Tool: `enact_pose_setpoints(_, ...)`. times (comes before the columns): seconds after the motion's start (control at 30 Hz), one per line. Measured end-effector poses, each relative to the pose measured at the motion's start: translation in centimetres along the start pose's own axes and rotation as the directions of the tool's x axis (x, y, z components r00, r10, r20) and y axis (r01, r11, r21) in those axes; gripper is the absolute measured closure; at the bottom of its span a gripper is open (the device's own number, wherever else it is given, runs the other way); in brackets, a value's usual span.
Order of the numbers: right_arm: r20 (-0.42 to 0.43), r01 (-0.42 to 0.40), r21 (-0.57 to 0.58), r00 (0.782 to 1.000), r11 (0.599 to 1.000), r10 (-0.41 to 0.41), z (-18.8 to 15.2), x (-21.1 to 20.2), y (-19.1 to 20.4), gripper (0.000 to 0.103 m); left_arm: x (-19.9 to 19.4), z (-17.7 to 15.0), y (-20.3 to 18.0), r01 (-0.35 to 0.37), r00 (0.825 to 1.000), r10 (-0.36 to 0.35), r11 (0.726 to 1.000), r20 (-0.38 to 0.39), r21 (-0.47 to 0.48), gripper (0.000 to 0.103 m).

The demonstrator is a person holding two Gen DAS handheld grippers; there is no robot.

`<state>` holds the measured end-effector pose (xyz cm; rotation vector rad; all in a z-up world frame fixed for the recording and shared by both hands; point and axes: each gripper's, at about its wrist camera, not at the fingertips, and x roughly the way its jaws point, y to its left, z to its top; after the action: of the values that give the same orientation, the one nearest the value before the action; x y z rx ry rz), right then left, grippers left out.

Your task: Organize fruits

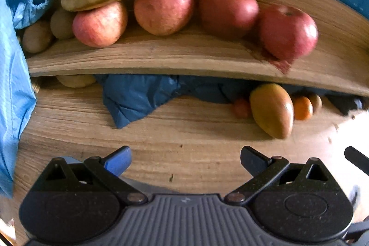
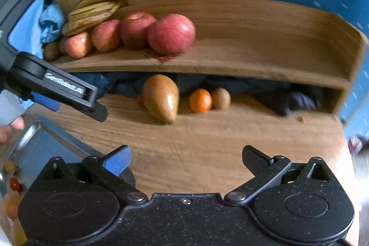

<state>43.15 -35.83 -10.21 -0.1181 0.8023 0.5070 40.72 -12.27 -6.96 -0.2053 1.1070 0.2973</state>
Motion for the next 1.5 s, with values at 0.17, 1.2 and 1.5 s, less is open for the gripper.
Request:
enact_pose_setpoints(0.17,0.02,-0.043,-0.147,0.999,0.988,0.046,1.8,2.0,1.3,0.001,0.8,0.9,-0.3,0.006,0.999,-0.006,1.0,0.032,-0.026,0.001)
enact_pose_setpoints(1.2,0.011,-0.025,-0.464,0.999,0.886,0.035,4.1,8.6,4.4,0.039,4.1,1.2,0.9,0.09,0.996,-0.088,0.991,0.025,-0.102,0.001)
enact_pose_setpoints(1.5,0.022,-0.017,-0.45,0.999,0.893,0.031,3.7,8.0,4.4,0.049,4.5,1.5,0.2,0.095,0.995,-0.092,0.991,0.029,-0.1,0.001)
